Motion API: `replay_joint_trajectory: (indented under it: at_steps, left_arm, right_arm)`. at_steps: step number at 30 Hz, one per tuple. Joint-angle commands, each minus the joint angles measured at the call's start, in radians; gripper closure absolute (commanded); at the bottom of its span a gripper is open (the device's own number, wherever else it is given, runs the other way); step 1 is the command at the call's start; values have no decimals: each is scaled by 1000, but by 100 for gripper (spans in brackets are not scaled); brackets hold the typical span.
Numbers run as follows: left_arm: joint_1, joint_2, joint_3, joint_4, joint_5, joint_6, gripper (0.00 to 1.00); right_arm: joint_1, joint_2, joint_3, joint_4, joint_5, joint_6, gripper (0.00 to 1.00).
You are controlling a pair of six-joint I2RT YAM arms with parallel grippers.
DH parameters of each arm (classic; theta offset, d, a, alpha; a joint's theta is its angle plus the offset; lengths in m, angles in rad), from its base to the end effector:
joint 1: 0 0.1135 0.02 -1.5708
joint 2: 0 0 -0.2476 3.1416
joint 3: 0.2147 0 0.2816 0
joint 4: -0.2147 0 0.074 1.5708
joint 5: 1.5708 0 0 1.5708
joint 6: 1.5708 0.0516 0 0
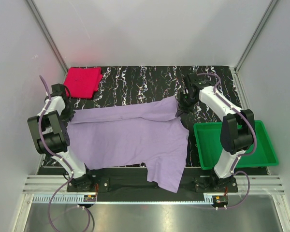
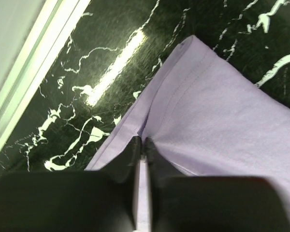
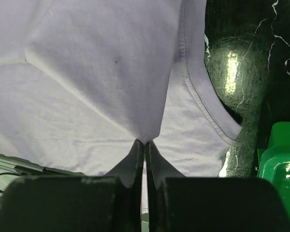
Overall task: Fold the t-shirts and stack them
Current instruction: Fold the tshirt
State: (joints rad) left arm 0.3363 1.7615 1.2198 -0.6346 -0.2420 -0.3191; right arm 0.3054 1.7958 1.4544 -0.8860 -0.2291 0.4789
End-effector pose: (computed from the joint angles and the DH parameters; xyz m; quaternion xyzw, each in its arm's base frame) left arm 0.3559 0.1375 0.1516 -0.3357 0.9140 0.1200 0.1935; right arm 0.3746 0.1304 0.2023 0.0654 0.9768 0.1689 0.1138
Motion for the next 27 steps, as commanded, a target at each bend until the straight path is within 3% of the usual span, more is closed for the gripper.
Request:
replay_joint_trajectory:
  at_steps: [1, 4, 5, 9, 12, 20, 27]
  left_arm:
    - [17, -2, -3, 13, -40, -17, 80]
    - [27, -3, 14, -22, -75, -72, 62]
    - [32, -20, 17, -22, -80, -86, 52]
    - [33, -56, 67, -17, -33, -132, 42]
    - [32, -56, 89, 30, 47, -149, 43]
    - [30, 72, 96, 108, 325, -184, 59]
    - [32, 147, 127, 115, 349, -155, 63]
  right_arm:
    - [-5, -53, -14, 18, 2, -11, 95]
    - [-6, -56, -12, 25, 20, -25, 79]
    - [-14, -62, -11, 42, 54, -29, 67]
    - [-63, -30, 92, 64, 74, -46, 53]
    - [-71, 40, 185, 82, 65, -52, 47]
    - [-98, 305, 470, 73, -21, -88, 46]
    - [-112, 514, 681, 19, -32, -108, 47]
